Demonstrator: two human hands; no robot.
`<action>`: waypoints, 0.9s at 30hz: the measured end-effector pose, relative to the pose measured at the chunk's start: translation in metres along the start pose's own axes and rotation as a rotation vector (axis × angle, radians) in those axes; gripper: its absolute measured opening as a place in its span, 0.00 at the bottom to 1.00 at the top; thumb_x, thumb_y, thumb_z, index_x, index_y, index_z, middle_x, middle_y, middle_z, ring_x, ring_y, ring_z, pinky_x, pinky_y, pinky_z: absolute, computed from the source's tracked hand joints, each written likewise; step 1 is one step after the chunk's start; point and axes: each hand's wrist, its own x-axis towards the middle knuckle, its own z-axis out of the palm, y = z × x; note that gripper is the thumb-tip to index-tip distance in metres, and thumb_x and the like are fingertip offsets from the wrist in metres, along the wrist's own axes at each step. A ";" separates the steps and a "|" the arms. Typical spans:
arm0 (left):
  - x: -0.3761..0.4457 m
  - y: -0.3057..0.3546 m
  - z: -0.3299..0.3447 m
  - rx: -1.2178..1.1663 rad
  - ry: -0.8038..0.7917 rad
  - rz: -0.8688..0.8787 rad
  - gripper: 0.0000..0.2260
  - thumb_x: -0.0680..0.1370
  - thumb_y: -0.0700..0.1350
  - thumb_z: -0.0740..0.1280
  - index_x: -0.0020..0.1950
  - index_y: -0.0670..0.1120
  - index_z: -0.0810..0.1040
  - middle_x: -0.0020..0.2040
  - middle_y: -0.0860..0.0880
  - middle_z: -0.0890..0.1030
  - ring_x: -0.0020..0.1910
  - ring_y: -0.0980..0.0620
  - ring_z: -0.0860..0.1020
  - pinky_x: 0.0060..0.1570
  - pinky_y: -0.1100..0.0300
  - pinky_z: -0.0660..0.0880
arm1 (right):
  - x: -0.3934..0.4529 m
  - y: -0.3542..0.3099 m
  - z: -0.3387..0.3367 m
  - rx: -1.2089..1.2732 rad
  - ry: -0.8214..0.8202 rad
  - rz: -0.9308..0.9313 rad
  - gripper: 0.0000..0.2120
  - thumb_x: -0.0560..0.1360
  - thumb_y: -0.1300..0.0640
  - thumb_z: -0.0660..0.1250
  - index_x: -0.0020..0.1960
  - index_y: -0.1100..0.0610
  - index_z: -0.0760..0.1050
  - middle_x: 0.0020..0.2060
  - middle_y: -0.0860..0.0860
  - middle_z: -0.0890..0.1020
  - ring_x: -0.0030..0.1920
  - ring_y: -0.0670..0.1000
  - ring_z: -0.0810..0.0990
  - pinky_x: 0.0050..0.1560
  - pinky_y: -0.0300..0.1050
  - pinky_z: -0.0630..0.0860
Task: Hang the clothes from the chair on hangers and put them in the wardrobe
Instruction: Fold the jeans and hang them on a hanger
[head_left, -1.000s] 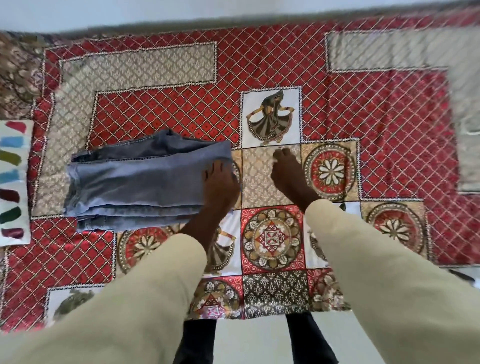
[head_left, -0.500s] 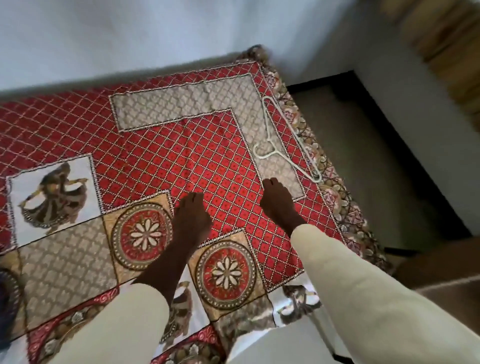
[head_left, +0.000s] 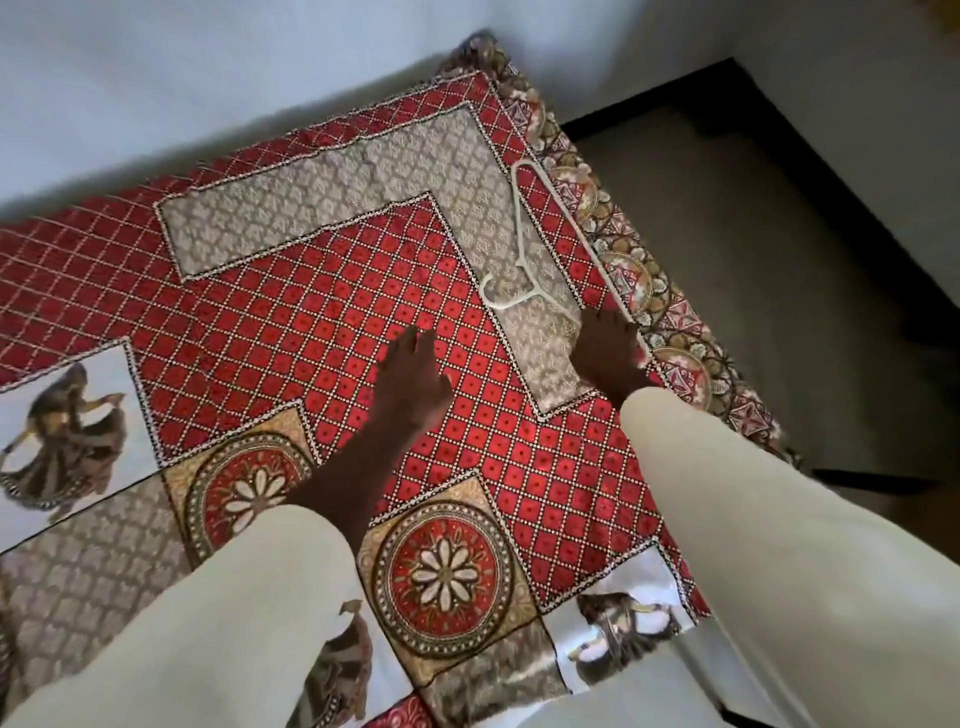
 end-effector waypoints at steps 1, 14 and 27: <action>-0.002 -0.001 0.001 -0.019 0.015 -0.003 0.28 0.76 0.45 0.67 0.74 0.41 0.64 0.73 0.39 0.66 0.72 0.39 0.64 0.69 0.44 0.66 | -0.003 -0.001 0.002 0.023 0.029 -0.030 0.18 0.76 0.61 0.60 0.65 0.62 0.69 0.61 0.64 0.74 0.62 0.64 0.73 0.63 0.58 0.71; -0.070 -0.062 -0.063 -1.386 0.232 -0.793 0.12 0.82 0.49 0.60 0.41 0.48 0.75 0.38 0.49 0.75 0.40 0.48 0.74 0.45 0.54 0.72 | -0.170 -0.206 -0.008 1.384 -0.229 0.139 0.09 0.78 0.64 0.63 0.47 0.55 0.80 0.39 0.56 0.81 0.40 0.58 0.82 0.45 0.55 0.80; -0.306 -0.331 -0.142 -1.135 0.414 -0.845 0.09 0.79 0.47 0.61 0.40 0.50 0.75 0.35 0.54 0.77 0.34 0.57 0.74 0.38 0.60 0.72 | -0.358 -0.460 0.022 1.691 -0.908 0.194 0.06 0.80 0.64 0.57 0.49 0.60 0.72 0.35 0.54 0.84 0.33 0.51 0.83 0.35 0.42 0.79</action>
